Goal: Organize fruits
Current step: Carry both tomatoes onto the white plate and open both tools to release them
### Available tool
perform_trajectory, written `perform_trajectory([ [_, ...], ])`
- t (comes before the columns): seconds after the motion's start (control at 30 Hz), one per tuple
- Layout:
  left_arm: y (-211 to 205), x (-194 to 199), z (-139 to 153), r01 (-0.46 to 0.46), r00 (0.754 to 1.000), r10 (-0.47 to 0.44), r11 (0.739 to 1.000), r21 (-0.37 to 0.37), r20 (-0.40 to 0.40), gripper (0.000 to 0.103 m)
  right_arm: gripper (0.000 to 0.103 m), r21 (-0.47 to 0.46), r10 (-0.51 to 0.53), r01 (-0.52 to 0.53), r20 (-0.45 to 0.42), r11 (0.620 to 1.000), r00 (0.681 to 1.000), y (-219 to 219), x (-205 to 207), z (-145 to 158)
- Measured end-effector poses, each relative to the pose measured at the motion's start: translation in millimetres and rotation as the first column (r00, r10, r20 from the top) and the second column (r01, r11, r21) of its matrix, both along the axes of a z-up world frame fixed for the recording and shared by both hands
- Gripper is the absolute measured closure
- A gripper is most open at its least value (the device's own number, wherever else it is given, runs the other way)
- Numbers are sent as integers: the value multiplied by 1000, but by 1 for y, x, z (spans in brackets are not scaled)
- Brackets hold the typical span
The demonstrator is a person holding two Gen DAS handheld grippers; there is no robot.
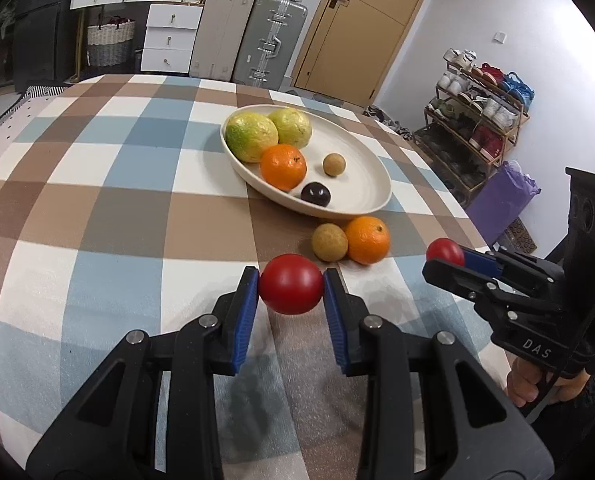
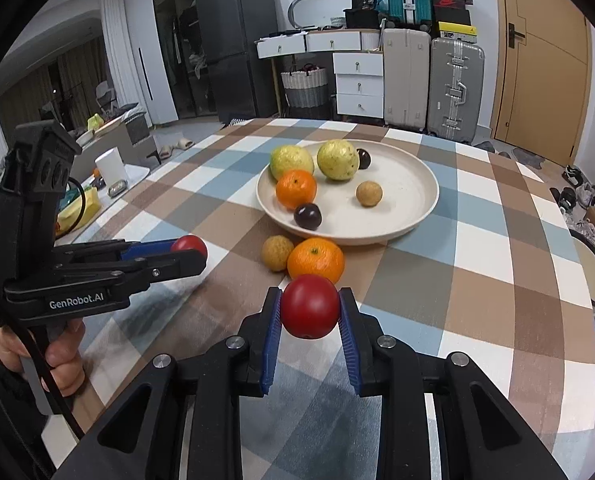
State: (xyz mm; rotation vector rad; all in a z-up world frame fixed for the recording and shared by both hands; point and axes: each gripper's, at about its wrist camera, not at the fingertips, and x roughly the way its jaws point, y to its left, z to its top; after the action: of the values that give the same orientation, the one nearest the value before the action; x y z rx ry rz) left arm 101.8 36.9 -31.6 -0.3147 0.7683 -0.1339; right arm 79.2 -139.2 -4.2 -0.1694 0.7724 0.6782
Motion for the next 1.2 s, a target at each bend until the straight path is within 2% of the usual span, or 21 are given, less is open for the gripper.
perform_trajectory([
  [0.13,-2,11,7,-4,1000,4,1000,29,16,73,75,66,-6,8,-24,998,1000,-4,11,3],
  [0.5,-7,48,18,15,999,-17,999,50,38,73,75,118,-73,73,-7,990,997,-11,38,7],
  [1.2,10,102,18,-1,998,-6,995,100,63,73,75,131,-52,46,42,990,998,8,80,12],
])
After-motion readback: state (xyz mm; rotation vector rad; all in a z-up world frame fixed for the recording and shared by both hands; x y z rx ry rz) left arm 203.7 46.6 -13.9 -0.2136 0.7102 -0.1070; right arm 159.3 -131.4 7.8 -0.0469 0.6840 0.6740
